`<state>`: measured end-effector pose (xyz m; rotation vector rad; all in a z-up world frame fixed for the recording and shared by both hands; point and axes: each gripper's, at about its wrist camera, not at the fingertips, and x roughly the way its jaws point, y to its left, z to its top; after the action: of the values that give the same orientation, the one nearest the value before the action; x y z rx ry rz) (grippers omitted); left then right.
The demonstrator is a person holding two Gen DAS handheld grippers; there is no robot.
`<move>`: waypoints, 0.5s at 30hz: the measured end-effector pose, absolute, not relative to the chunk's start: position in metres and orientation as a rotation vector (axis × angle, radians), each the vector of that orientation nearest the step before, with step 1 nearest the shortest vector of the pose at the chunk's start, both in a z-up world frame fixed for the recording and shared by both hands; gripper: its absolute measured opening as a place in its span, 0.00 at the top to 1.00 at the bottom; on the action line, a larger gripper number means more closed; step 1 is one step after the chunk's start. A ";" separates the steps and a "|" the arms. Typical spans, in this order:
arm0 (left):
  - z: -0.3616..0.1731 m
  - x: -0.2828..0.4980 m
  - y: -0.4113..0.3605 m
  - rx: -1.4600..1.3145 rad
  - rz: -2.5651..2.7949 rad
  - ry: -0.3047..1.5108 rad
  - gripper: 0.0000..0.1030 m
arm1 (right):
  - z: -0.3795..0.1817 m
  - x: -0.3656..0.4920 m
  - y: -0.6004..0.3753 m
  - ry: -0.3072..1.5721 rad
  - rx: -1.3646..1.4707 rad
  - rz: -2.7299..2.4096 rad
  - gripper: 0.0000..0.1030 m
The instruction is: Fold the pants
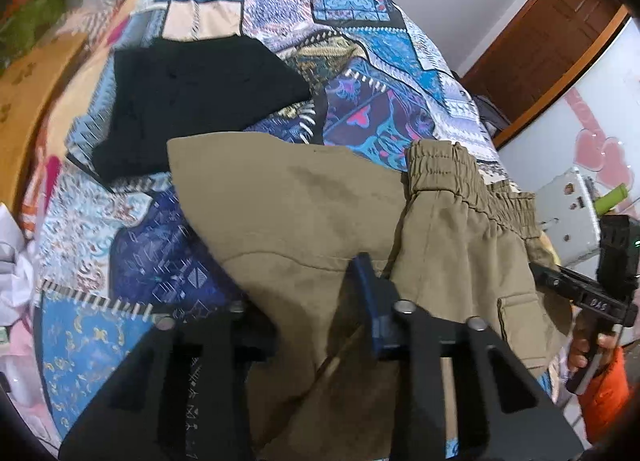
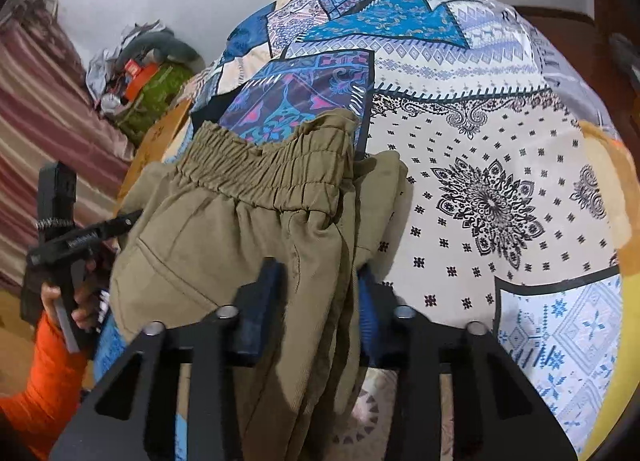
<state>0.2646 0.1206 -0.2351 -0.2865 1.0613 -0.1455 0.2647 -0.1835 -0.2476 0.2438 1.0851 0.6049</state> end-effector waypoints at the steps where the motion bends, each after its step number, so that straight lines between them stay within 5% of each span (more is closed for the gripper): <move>1: -0.234 0.266 0.120 -0.276 -0.133 1.056 0.83 | -0.246 0.266 -0.184 1.085 0.252 0.606 0.78; 4: -0.225 0.264 0.119 -0.255 -0.121 1.020 0.88 | -0.238 0.265 -0.179 1.053 0.223 0.602 0.87; 15: -0.163 0.271 0.128 -0.107 -0.053 0.872 0.91 | -0.178 0.287 -0.137 0.895 0.058 0.651 0.91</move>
<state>0.2713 0.1276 -0.1631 -0.1066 0.8721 -0.0527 0.2866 -0.1374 -0.1776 0.0584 0.8945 0.6509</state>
